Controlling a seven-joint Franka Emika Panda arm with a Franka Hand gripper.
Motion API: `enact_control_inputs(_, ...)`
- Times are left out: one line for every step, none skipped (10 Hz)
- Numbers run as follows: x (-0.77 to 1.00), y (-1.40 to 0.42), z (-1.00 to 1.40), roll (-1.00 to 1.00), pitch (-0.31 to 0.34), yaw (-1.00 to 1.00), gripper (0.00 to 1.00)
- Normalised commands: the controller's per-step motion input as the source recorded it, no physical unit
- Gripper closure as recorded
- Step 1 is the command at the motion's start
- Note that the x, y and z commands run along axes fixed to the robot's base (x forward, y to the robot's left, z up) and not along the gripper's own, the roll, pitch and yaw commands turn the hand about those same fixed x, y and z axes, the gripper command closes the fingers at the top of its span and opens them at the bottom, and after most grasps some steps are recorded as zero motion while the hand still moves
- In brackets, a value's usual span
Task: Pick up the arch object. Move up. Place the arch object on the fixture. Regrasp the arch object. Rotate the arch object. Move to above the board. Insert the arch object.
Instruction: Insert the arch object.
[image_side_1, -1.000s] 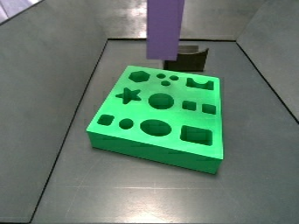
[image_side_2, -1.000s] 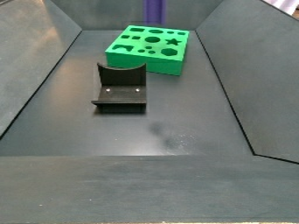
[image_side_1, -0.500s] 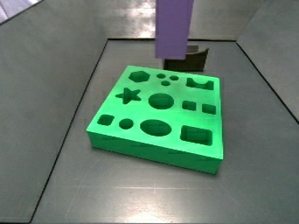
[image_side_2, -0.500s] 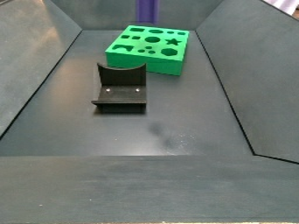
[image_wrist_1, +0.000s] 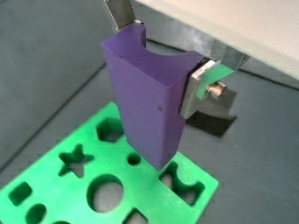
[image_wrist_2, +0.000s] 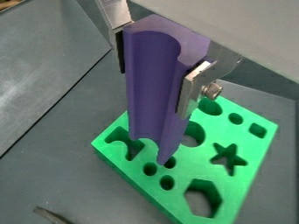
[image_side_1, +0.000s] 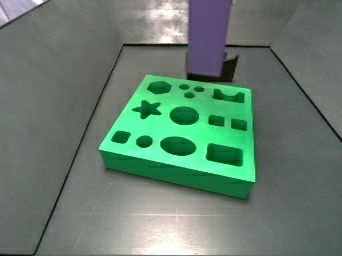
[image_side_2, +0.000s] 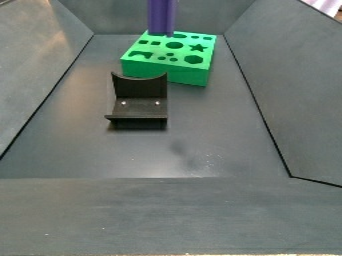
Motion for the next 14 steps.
enact_control_inputs(1.0, 0.0, -0.43, 0.0, -0.14, -0.03, 1.0)
enact_control_inputs(1.0, 0.0, -0.44, 0.0, -0.134, -0.04, 1.0)
enact_control_inputs(1.0, 0.0, -0.45, 0.0, -0.13, -0.05, 1.0)
enact_control_inputs(1.0, 0.0, -0.45, 0.0, -0.131, -0.05, 1.0)
enact_control_inputs(1.0, 0.0, -0.45, 0.0, -0.116, -0.04, 1.0)
enact_control_inputs(1.0, 0.0, -0.44, 0.0, -0.091, -0.01, 1.0)
enact_control_inputs(0.61, -0.35, -0.4, 0.09, -0.103, 0.0, 1.0)
enact_control_inputs(0.74, -0.12, -0.06, 0.05, 0.073, -0.08, 1.0)
enact_control_inputs(0.84, -0.18, -0.05, 0.14, 0.007, -0.12, 1.0)
enact_control_inputs(0.94, -0.13, 0.0, 0.19, 0.0, -0.01, 1.0)
enact_control_inputs(1.0, 0.02, 0.0, 0.09, -0.029, 0.0, 1.0)
enact_control_inputs(0.79, 0.13, -0.01, 0.06, -0.064, 0.0, 1.0)
enact_control_inputs(0.54, 0.23, -0.01, 0.02, -0.043, 0.07, 1.0)
enact_control_inputs(0.41, 0.24, -0.05, 0.0, 0.0, 0.14, 1.0)
